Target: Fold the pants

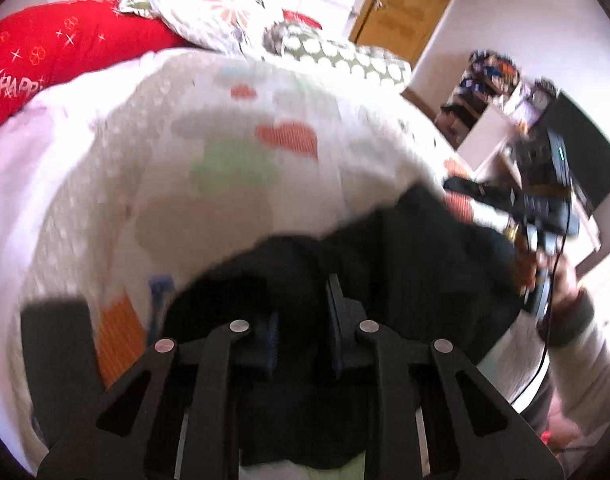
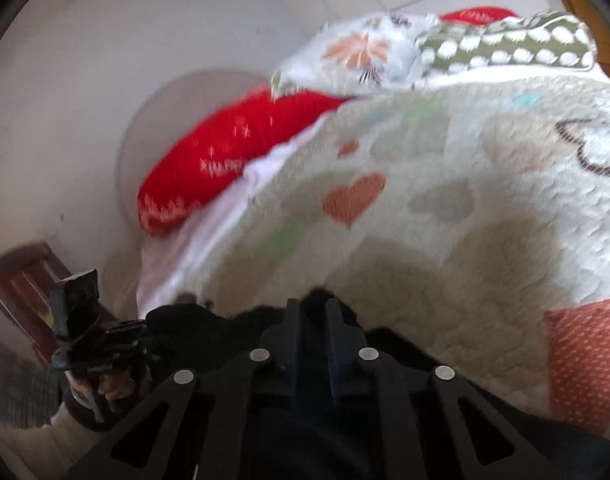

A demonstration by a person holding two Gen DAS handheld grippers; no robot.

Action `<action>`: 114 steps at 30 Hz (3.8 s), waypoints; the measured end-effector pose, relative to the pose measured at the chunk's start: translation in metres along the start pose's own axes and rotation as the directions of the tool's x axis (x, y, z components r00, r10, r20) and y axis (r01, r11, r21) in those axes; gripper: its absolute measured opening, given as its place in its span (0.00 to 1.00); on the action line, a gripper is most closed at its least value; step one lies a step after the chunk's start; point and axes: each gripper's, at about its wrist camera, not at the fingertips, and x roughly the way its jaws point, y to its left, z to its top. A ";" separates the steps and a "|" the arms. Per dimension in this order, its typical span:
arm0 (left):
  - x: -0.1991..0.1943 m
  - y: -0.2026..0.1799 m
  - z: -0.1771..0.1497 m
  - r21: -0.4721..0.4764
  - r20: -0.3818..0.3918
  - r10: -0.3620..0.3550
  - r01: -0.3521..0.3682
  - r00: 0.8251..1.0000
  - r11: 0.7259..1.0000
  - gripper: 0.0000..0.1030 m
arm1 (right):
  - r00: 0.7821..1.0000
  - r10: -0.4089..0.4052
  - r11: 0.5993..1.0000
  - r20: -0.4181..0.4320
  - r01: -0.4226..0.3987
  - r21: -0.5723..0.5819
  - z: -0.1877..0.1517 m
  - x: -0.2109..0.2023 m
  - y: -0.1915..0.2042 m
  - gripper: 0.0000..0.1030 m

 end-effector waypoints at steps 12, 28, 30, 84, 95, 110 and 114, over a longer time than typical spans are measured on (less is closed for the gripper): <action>0.022 0.054 0.017 -0.206 -0.010 0.093 -0.093 0.996 0.974 0.21 | 0.993 -0.108 0.994 -0.048 0.108 -0.021 -0.013 0.006 0.027 0.59; 0.008 0.016 -0.056 -0.122 -0.064 0.213 -0.220 0.975 0.968 0.37 | 0.972 -0.220 0.973 -0.085 0.212 -0.096 -0.007 0.047 0.005 0.11; 0.009 0.022 -0.053 -0.122 -0.056 0.223 -0.228 0.973 0.966 0.32 | 0.960 -0.278 0.957 -0.036 0.274 -0.091 0.002 0.043 0.003 0.04; -0.015 -0.044 -0.097 -0.141 -0.017 0.219 -0.220 0.975 0.965 0.52 | 0.787 -0.613 0.762 0.069 0.565 0.317 -0.171 -0.235 -0.053 0.26; -0.072 0.030 -0.114 -0.461 0.104 0.164 -0.098 0.981 0.882 0.72 | 0.878 -0.470 0.853 0.090 0.425 0.304 -0.169 -0.208 -0.033 0.48; -0.037 0.006 -0.116 -0.406 0.062 0.148 -0.110 0.987 0.907 0.09 | 0.875 -0.477 0.841 0.086 0.426 0.335 -0.176 -0.212 -0.039 0.48; -0.043 -0.005 -0.104 -0.345 0.103 0.184 -0.138 0.977 0.928 0.07 | 0.878 -0.473 0.843 0.076 0.426 0.330 -0.177 -0.206 -0.038 0.48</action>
